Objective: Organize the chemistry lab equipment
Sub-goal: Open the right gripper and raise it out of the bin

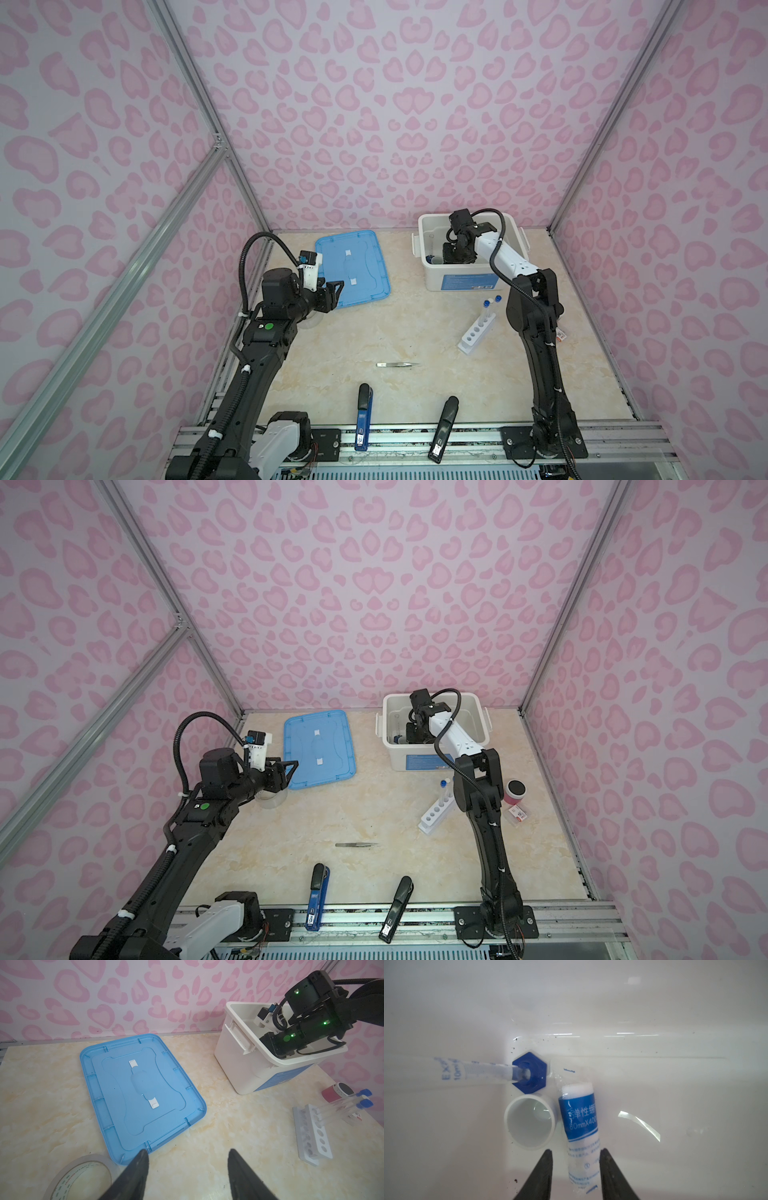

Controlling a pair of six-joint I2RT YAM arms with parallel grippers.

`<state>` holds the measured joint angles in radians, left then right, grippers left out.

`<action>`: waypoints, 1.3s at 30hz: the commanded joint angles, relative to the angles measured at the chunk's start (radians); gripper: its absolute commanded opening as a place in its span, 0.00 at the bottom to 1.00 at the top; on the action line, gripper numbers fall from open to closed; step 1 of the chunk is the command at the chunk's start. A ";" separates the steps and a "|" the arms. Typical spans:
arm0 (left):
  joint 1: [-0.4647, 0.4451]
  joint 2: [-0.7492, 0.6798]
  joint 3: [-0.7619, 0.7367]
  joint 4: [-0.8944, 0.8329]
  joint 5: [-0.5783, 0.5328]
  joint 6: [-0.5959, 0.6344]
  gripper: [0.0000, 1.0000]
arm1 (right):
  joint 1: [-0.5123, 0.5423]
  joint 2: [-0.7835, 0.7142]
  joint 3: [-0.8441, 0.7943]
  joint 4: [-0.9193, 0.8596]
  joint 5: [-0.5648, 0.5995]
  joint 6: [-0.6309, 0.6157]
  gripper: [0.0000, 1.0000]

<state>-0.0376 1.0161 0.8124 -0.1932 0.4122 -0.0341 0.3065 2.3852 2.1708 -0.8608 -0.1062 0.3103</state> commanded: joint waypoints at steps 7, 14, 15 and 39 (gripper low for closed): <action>0.001 0.002 0.005 -0.002 0.011 0.007 0.63 | -0.001 -0.012 0.013 -0.026 0.008 -0.011 0.40; 0.001 -0.008 0.005 -0.003 0.013 0.007 0.63 | -0.004 -0.041 0.020 -0.037 0.014 -0.023 0.40; 0.000 -0.008 0.005 -0.002 0.014 0.006 0.63 | -0.005 -0.046 0.022 -0.039 0.016 -0.025 0.40; -0.038 -0.019 -0.011 0.013 0.053 -0.012 0.62 | 0.023 -0.420 -0.173 0.035 -0.008 -0.269 0.40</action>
<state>-0.0685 1.0031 0.8059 -0.1925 0.4572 -0.0456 0.3126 2.0094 2.0560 -0.8940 -0.0696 0.1177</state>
